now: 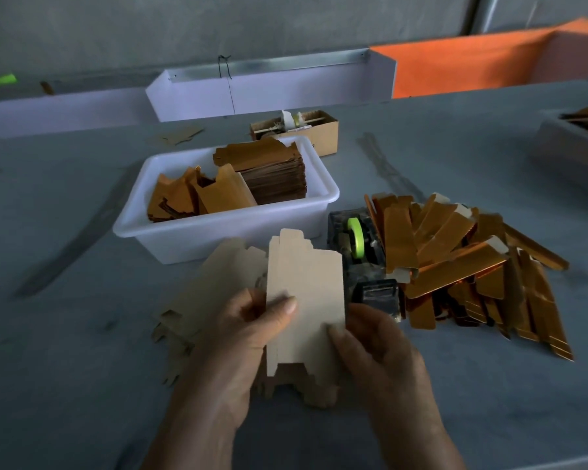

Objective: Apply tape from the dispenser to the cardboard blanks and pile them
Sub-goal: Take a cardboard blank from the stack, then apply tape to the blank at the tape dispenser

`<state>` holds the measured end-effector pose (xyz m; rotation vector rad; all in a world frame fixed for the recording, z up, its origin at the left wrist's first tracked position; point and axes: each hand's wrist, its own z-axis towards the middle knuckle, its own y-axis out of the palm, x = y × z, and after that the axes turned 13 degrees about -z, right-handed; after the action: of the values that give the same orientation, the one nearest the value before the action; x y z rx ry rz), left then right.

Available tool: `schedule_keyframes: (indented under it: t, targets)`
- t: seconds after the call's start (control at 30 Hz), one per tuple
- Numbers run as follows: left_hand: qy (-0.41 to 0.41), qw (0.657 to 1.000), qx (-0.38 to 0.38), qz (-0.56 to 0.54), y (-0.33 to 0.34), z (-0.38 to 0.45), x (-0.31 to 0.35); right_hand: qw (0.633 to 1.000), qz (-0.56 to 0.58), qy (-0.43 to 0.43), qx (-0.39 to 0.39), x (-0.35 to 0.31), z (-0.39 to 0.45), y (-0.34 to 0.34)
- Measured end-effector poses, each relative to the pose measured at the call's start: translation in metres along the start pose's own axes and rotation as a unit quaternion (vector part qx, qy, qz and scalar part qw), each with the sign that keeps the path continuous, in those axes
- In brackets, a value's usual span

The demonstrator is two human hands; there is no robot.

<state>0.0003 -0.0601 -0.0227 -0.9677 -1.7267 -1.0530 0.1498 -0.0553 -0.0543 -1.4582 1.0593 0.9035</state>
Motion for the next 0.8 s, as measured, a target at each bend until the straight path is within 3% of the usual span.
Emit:
schedule_keyframes:
  t: [0.13,0.57,0.7,0.8]
  targets:
    - [0.004,1.000,-0.022,-0.003,0.007,-0.005,0.001,0.987,0.144,0.039,-0.052,-0.009,0.000,-0.005]
    - [0.041,0.996,0.018,0.080,0.021,-0.008,-0.011,0.982,0.174,0.014,-0.066,-0.012,-0.001,-0.012]
    - [0.040,0.996,0.023,0.079,0.025,-0.006,-0.014,0.994,0.106,-0.019,-0.030,-0.011,-0.002,-0.011]
    - [0.075,0.991,0.036,0.105,0.028,-0.007,-0.017,0.984,-0.119,-0.111,0.070,-0.012,-0.006,-0.009]
